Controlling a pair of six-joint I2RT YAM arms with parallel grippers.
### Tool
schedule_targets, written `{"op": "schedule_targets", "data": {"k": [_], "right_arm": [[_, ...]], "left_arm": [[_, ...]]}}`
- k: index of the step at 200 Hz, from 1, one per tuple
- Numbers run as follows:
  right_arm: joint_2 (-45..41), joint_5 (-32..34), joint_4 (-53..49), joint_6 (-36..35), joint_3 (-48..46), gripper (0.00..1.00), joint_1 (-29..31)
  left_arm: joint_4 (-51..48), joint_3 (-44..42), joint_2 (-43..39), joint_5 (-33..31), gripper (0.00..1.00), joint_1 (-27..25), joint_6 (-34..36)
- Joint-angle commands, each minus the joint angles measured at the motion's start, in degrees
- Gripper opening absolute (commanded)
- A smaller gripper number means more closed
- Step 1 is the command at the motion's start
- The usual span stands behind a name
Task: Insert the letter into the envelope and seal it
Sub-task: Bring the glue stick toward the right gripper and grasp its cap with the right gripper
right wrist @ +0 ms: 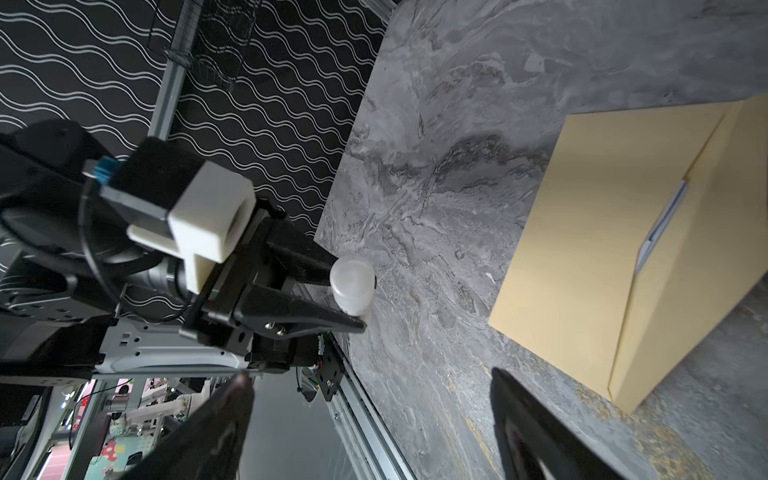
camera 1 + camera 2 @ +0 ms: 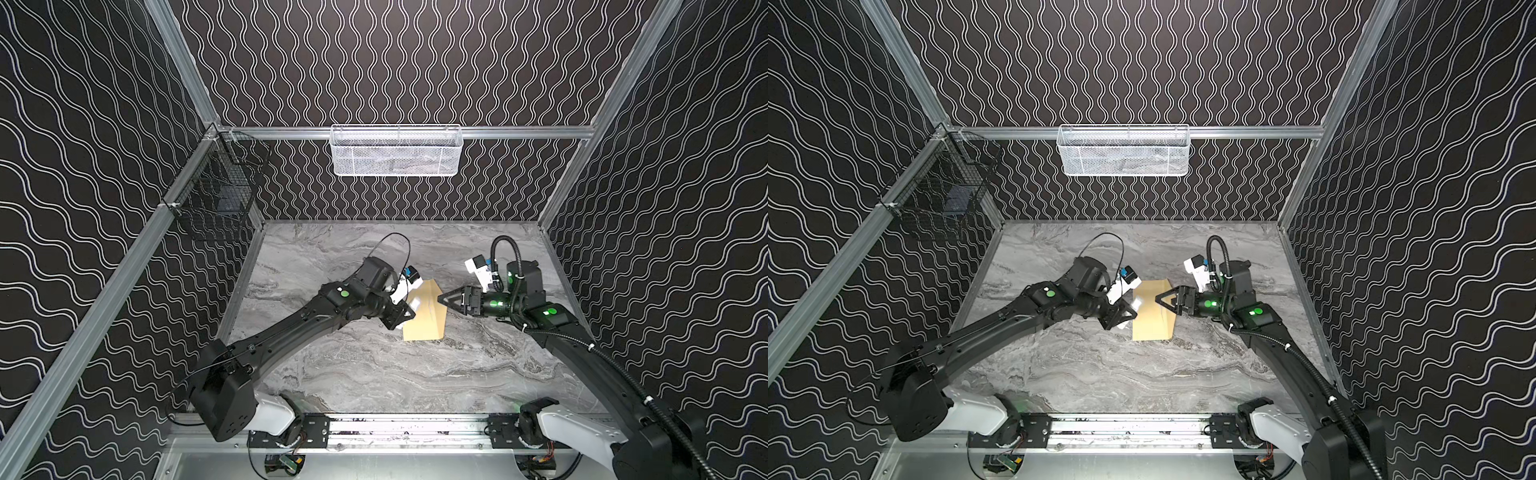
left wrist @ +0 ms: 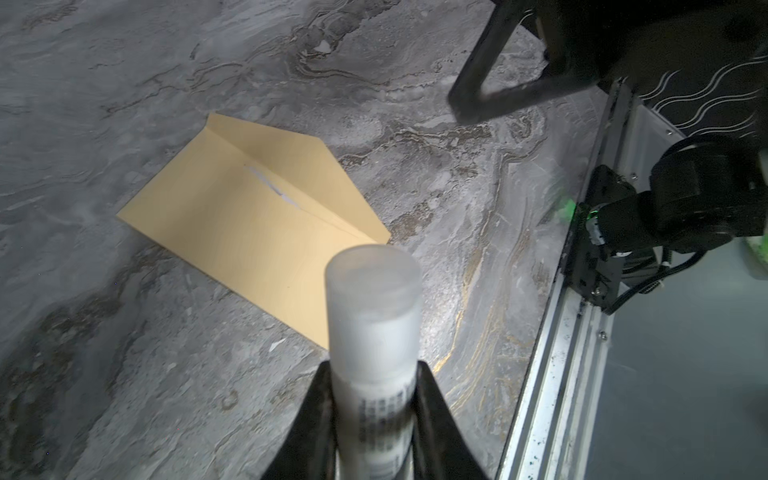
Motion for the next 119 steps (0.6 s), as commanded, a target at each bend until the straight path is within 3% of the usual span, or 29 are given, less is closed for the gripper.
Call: {"op": "schedule_targets", "data": {"k": [1,71,119], "right_arm": [[1.3,2.3,4.5,1.6,-0.7,0.87,2.5],[5.0,4.9,6.8,3.8,-1.2,0.62,5.1],[6.0,3.3,9.2,5.3,-1.7,0.54,6.7]], "left_arm": [[2.3,1.1,1.4,1.0,0.0,-1.6,-0.4],[2.4,1.7,2.6,0.5,0.0,-2.8,-0.9],[2.6,1.5,3.1,0.8,0.0,-2.9,-0.6]]}}
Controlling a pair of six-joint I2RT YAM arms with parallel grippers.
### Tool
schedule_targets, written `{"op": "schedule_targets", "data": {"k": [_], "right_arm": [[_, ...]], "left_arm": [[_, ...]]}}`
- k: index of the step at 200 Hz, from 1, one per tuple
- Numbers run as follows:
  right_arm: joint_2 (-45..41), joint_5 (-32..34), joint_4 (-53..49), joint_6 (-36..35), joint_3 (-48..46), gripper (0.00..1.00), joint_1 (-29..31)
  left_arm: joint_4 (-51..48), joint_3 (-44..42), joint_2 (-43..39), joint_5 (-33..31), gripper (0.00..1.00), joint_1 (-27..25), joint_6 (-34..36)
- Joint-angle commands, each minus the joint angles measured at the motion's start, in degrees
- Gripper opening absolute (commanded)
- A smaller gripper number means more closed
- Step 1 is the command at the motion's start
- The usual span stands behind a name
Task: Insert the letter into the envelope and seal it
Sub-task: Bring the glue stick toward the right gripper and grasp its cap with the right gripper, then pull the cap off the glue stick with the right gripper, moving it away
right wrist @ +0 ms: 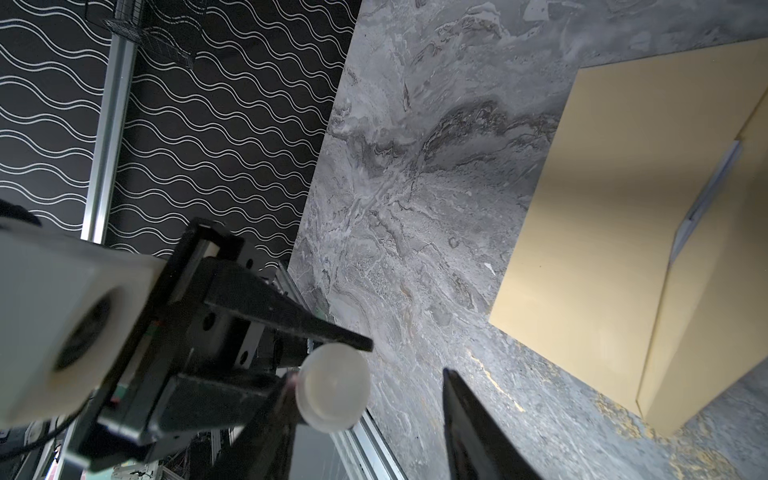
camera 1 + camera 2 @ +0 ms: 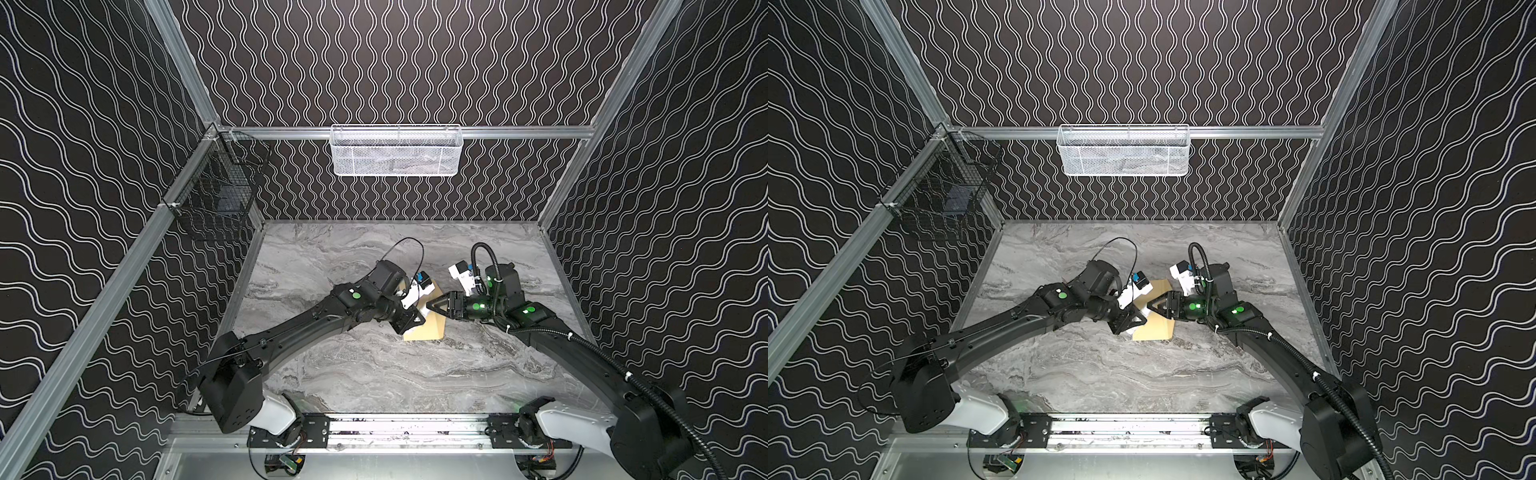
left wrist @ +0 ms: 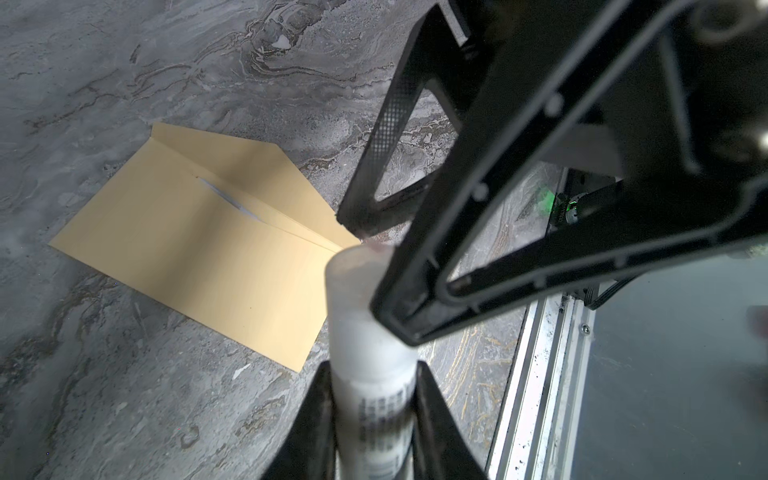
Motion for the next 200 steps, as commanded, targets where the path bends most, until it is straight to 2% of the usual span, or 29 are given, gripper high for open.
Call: {"op": "schedule_targets", "data": {"k": [1,44,81,170,197,200], "right_arm": [[0.5,-0.9,3.4,1.3,-0.2,0.54,1.5],[1.3,-1.8,4.8,2.1,-0.4,0.48,2.0],[1.5,-0.1,3.3,1.3,-0.2,0.43,2.2],[1.5,0.8,0.1,0.3,1.9,0.12,1.9],[1.6,1.3,-2.1,-0.6,3.0,0.11,0.6],[1.6,1.5,-2.4,-0.7,3.1,0.1,-1.0]], "left_arm": [[1.9,0.2,0.5,0.7,0.0,-0.1,-0.3],[2.1,0.7,1.1,0.8,0.0,-0.1,-0.2],[2.0,0.5,1.5,1.0,0.0,-0.3,0.1],[3.0,-1.5,1.8,0.1,0.0,-0.3,0.4],[4.7,-3.8,1.4,0.5,0.0,-0.3,-0.2],[5.0,-4.1,1.3,0.5,0.0,-0.3,-0.3]]}}
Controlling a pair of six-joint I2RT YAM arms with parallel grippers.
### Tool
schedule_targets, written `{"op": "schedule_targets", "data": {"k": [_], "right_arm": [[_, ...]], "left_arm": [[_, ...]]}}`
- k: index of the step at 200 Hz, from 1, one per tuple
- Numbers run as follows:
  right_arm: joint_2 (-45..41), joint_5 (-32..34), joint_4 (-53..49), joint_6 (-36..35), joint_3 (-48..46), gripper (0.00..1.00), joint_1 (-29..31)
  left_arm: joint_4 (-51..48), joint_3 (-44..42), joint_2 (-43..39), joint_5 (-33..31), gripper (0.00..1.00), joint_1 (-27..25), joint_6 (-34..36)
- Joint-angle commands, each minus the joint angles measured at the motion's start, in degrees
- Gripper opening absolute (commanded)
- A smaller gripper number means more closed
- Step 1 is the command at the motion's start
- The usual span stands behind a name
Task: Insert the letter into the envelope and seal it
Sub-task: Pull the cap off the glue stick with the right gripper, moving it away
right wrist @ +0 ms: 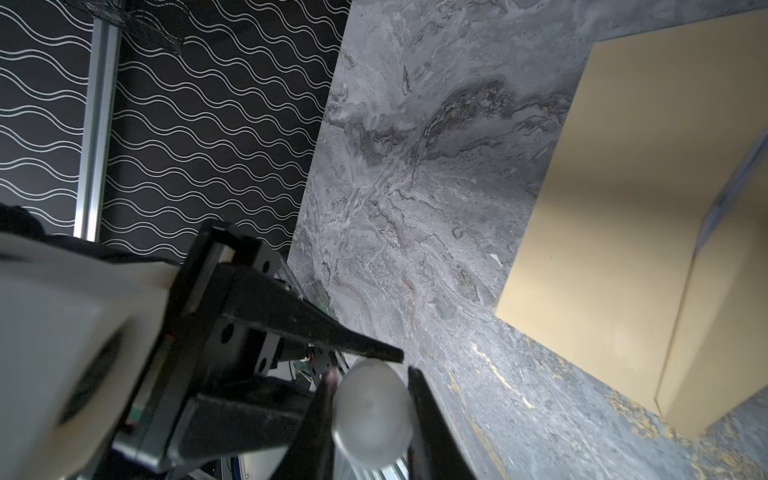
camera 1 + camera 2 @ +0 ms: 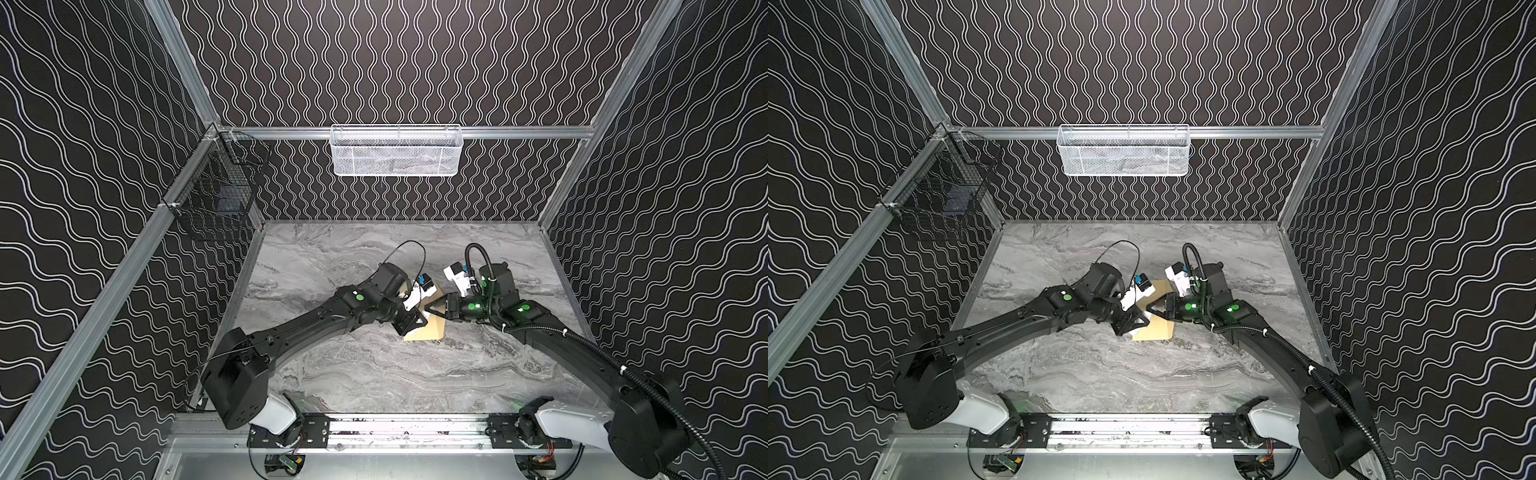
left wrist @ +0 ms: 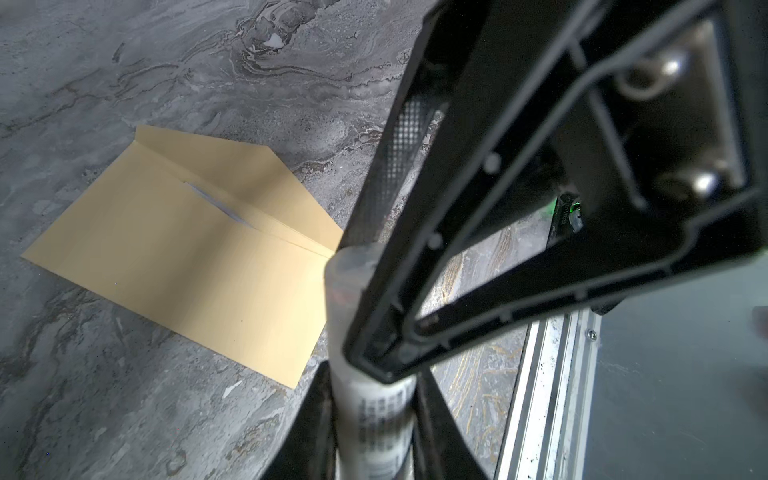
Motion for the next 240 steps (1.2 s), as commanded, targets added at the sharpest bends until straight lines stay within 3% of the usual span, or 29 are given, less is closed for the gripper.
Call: {"op": "schedule_targets", "data": {"k": [1,49,68,106,146,196,240], "right_arm": [[-0.1,0.8,-0.3,-1.1,1.5,0.1,-2.5],[0.8,1.5,-5.2,-2.5,3.5,0.07,-11.6],[1.9,11.7,-10.6,-5.8,5.8,0.11,-11.6],[3.7,45.0,-14.2,-4.5,3.7,0.1,-11.6],[5.3,58.8,-6.9,-0.5,-2.2,0.12,-9.0],[10.3,64.3,0.0,3.2,-7.6,0.14,-5.3],[13.0,64.8,3.4,5.1,-10.8,0.2,-4.2]], "left_arm": [[0.4,-1.8,-0.2,0.0,0.0,0.0,-0.4],[3.8,-7.1,-2.7,-0.8,0.0,0.0,-2.3],[4.0,-7.4,-3.0,-2.0,0.0,0.0,-4.5],[5.0,-5.7,-4.7,-10.4,0.0,0.1,-20.0],[6.6,-3.4,-6.3,-10.1,0.0,0.9,-35.2],[12.5,-3.5,-6.6,-8.7,0.0,1.0,-47.4],[15.3,-4.0,-7.2,-9.9,0.0,0.9,-50.2]]}}
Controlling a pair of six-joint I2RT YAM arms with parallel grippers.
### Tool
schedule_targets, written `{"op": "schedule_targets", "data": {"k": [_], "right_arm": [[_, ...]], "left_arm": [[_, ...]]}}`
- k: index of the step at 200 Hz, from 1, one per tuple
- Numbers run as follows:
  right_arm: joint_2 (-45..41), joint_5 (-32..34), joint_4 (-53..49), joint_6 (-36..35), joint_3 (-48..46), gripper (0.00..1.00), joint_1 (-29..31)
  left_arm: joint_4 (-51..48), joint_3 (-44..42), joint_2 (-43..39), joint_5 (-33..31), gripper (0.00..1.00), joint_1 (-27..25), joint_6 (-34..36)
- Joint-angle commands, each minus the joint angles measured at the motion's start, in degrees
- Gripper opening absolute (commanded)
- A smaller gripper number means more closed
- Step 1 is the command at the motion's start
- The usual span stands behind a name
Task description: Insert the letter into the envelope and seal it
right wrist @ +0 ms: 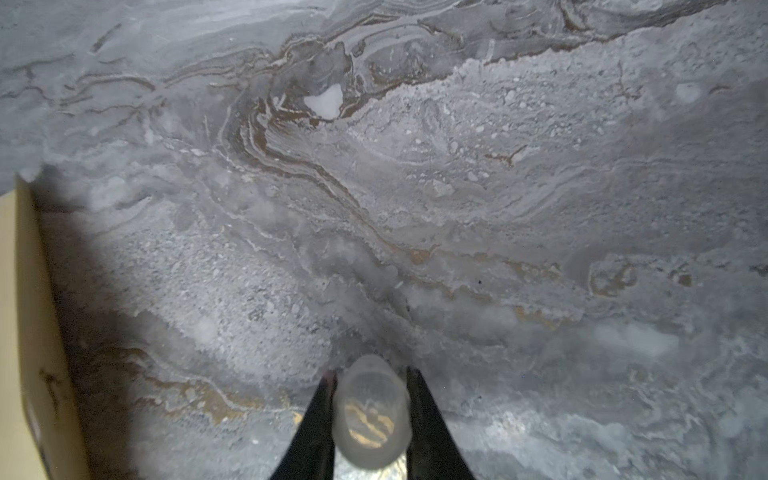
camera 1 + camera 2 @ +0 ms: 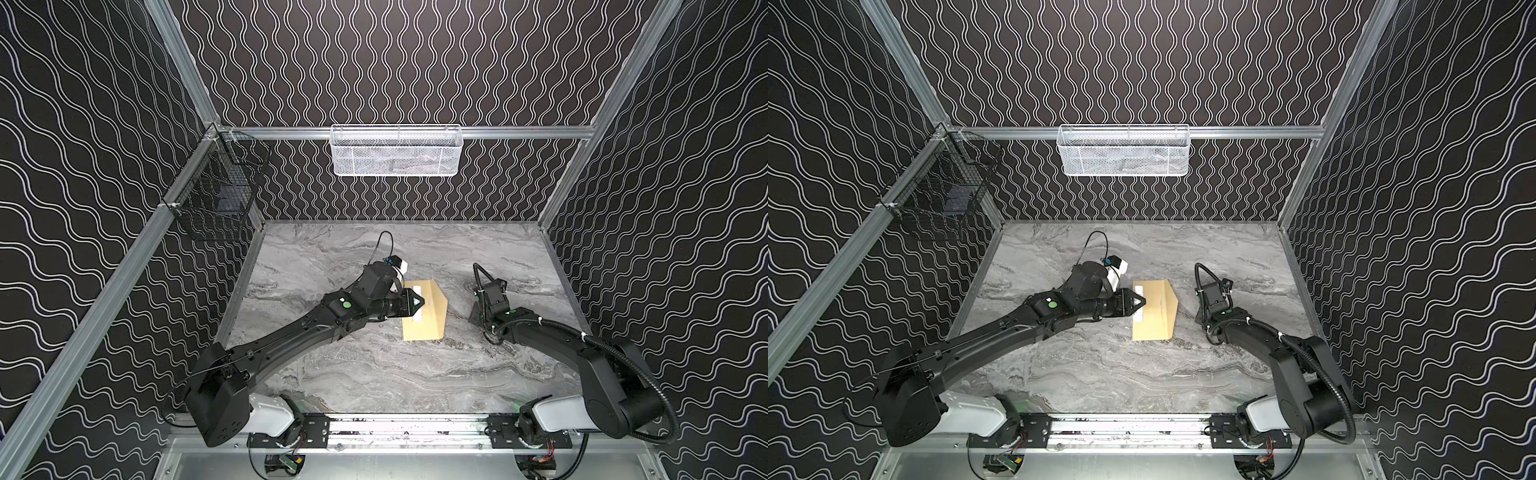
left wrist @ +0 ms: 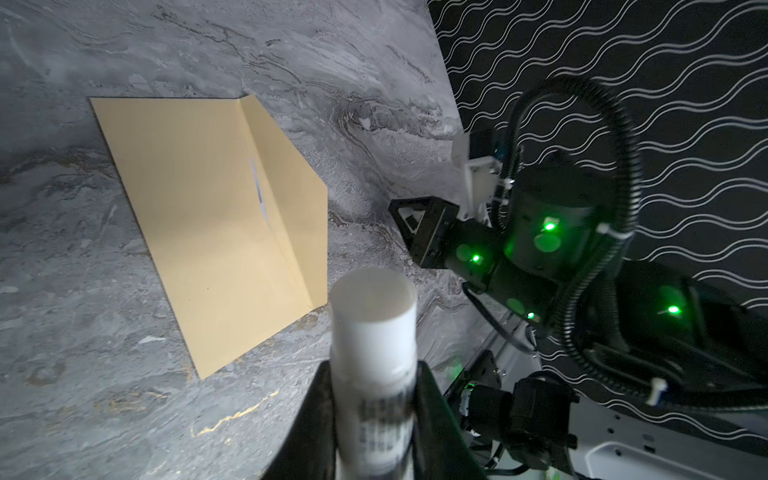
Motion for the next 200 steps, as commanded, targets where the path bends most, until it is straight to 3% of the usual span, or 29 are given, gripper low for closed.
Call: {"op": "schedule_targets", "data": {"k": [1,28,84,136,159,200], "right_arm": [[1.2,2.1,3.7,2.4,-1.0,0.2,0.2],[1.9,2.1,4.1,3.1,-1.6,0.29,0.3],[1.7,0.2,3.7,3.2,-1.2,0.59,0.4],[-10.5,-2.4,0.1,1.3,2.0,0.88,0.2],[-17.9,-12.6,2.3,-2.7,2.8,0.95,-0.3],[-25.9,-44.3,6.9,-8.6,3.8,0.97,-0.6]], "left_arm": [[4.4,-0.1,-0.2,-1.0,0.0,0.1,-3.3],[4.0,-0.1,-0.2,-1.4,0.0,0.1,-2.9],[4.1,-0.5,-0.2,-1.7,0.0,0.2,-2.8],[8.5,-3.6,-1.3,-1.2,0.0,1.5,-6.5],[11.8,-5.6,-1.7,-0.6,0.0,2.7,-8.7],[17.9,-8.7,-2.1,0.0,0.0,4.1,-12.9]]}}
